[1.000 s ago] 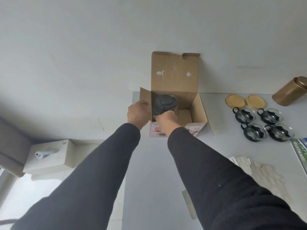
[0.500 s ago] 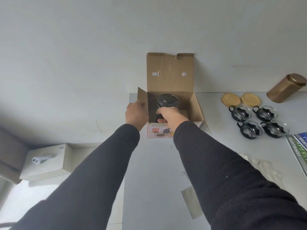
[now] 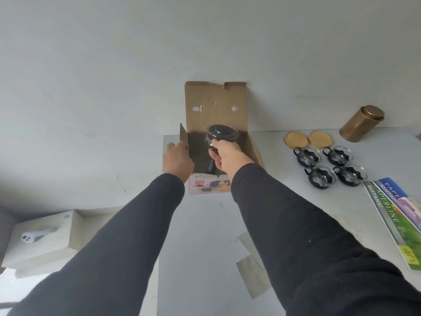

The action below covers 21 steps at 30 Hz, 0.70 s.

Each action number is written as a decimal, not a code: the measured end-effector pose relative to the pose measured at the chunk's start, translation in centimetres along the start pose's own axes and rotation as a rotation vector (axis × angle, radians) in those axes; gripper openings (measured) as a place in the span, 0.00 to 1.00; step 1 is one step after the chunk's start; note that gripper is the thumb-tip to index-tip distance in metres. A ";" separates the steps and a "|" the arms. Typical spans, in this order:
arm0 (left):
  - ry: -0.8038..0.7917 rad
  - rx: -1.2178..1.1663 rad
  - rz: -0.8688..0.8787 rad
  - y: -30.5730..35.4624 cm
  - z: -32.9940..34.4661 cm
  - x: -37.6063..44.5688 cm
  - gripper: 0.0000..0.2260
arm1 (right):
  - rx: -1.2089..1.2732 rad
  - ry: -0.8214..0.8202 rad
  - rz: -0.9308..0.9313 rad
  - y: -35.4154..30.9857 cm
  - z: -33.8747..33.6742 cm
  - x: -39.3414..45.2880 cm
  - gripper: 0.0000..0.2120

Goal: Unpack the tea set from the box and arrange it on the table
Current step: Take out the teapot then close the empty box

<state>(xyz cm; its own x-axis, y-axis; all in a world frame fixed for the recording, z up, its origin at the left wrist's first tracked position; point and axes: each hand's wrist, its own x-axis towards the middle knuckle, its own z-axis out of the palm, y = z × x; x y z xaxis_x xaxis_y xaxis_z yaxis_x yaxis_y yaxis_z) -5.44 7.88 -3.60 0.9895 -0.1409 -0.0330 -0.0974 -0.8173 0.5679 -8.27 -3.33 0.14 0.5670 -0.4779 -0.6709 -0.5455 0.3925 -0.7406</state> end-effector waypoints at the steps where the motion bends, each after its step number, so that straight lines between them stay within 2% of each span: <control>1: -0.003 0.011 0.002 0.2 0.0 0.0 0.16 | 0.029 -0.011 -0.020 -0.4 -0.4 -0.3 0.15; 5: -0.021 0.104 0.005 0.5 0.1 -0.2 0.17 | 0.088 -0.073 -0.074 -2.4 -3.2 -1.6 0.14; 9: 0.074 0.289 0.018 1.5 0.4 -0.8 0.16 | 0.092 -0.103 -0.124 -4.4 -6.8 -2.3 0.12; 13: 0.139 0.339 0.239 3.4 1.6 -1.1 0.15 | 0.079 -0.078 -0.214 -6.0 -10.4 -2.4 0.07; 16: 0.008 0.304 0.396 5.4 3.6 -1.7 0.16 | 0.064 -0.044 -0.259 -6.8 -12.9 -1.7 0.08; 18: -0.132 0.280 0.402 6.8 5.1 -2.5 0.16 | 0.032 -0.015 -0.269 -7.1 -14.5 -1.0 0.11; 21: -0.256 0.525 0.428 8.4 7.6 -3.6 0.08 | -0.034 0.013 -0.255 -6.9 -16.8 0.6 0.13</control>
<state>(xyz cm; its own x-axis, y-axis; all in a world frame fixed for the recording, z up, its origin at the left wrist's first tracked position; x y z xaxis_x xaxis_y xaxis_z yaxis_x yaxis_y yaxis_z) -10.64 -2.69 -4.94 0.8035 -0.5823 -0.1240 -0.5727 -0.8128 0.1062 -14.53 -19.54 5.49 0.6810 -0.5680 -0.4622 -0.4066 0.2316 -0.8838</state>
